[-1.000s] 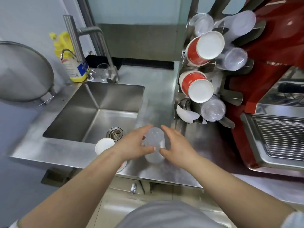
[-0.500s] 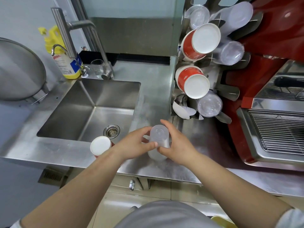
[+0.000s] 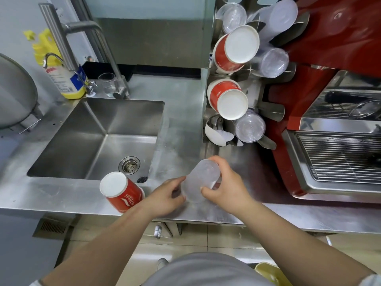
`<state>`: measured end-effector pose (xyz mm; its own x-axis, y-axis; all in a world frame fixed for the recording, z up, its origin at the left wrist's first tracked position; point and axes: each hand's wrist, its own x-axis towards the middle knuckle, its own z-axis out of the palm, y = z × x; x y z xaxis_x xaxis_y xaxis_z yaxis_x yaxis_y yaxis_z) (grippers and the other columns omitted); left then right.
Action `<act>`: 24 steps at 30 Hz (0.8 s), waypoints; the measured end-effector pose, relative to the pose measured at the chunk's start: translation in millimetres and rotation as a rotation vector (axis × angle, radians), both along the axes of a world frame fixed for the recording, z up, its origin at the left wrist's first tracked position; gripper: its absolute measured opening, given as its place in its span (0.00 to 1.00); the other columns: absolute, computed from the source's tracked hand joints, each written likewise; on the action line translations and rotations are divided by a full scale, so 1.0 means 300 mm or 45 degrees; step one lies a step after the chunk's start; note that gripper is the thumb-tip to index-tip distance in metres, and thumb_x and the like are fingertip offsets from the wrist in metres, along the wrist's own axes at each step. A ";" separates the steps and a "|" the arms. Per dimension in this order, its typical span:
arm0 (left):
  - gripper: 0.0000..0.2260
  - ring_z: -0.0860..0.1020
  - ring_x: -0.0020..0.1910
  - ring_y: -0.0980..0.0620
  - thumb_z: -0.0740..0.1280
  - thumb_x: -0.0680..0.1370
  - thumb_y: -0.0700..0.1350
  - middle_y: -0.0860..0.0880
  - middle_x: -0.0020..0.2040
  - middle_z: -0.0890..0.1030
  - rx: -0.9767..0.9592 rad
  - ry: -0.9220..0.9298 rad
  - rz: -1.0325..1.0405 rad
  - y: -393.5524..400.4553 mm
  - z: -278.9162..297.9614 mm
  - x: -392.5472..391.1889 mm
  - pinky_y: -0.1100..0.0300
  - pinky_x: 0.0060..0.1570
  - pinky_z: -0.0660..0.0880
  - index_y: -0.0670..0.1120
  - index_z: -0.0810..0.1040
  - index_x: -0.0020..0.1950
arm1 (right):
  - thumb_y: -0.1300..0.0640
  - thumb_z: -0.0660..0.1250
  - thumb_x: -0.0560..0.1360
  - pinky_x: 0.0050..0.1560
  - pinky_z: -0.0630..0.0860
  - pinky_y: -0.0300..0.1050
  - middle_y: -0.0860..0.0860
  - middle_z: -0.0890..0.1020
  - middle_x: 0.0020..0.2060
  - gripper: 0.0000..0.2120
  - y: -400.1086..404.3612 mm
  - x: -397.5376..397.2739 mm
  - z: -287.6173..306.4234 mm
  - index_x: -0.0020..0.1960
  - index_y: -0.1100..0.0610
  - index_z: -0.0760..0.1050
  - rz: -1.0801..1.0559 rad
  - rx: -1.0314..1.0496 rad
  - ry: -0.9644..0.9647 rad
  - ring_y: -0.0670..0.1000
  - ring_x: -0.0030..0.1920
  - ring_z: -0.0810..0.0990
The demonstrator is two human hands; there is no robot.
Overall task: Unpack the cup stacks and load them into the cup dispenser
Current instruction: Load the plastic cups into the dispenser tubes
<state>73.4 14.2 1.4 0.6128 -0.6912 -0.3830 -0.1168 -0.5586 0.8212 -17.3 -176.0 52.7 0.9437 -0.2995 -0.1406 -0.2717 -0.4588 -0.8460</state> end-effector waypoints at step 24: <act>0.29 0.72 0.55 0.65 0.73 0.73 0.46 0.58 0.62 0.69 -0.267 -0.568 -0.106 -0.243 0.322 -0.070 0.73 0.51 0.70 0.54 0.69 0.72 | 0.58 0.73 0.60 0.49 0.77 0.36 0.31 0.75 0.54 0.35 -0.204 -0.225 0.341 0.61 0.37 0.65 -0.240 0.053 -0.584 0.39 0.56 0.77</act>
<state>52.3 -58.7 97.9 0.6246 -0.7789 0.0565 -0.5193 -0.3603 0.7749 -84.7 -237.4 155.1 0.8409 -0.4739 0.2612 0.0581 -0.4009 -0.9143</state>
